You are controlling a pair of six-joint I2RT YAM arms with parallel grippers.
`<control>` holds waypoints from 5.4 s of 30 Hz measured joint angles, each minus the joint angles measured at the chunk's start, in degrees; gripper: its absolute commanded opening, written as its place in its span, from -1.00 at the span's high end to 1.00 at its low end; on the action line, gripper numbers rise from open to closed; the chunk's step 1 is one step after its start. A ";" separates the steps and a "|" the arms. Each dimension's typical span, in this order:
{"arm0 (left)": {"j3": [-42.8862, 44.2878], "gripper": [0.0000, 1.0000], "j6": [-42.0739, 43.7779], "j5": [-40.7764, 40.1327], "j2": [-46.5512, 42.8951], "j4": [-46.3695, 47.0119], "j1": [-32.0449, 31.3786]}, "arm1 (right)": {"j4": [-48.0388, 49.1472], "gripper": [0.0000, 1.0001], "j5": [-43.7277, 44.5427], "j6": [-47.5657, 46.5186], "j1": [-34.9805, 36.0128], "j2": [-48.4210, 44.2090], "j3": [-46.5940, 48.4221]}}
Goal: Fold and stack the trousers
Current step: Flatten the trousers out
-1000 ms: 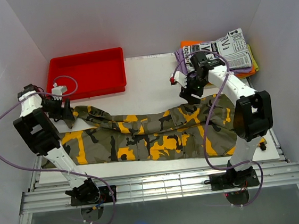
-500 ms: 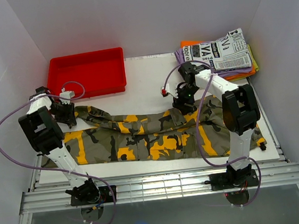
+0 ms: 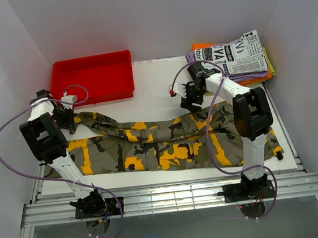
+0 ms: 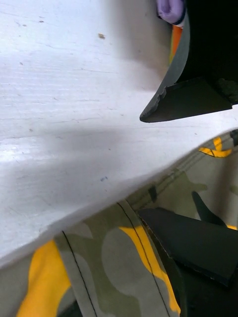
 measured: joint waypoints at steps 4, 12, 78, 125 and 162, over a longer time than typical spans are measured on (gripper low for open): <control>2.71 1.00 -0.81 0.09 -0.02 -0.17 0.00 | -0.26 -0.56 -1.14 -1.18 0.09 3.37 1.99; 9.14 1.00 -2.40 0.46 0.02 -2.38 0.00 | -1.79 0.01 -1.42 -2.62 0.74 6.05 2.29; 30.69 1.00 -1.03 -0.28 10.75 -18.12 3.02 | -9.57 0.84 -9.55 -0.87 3.69 1.60 5.79; -10.56 -0.49 28.65 13.25 -23.28 -14.08 3.52 | -3.93 0.85 -4.52 -8.37 -9.20 -31.15 -22.21; -25.77 -0.43 46.05 10.12 -18.73 0.07 -4.68 | -6.08 0.85 0.90 9.29 -9.18 -12.52 -6.14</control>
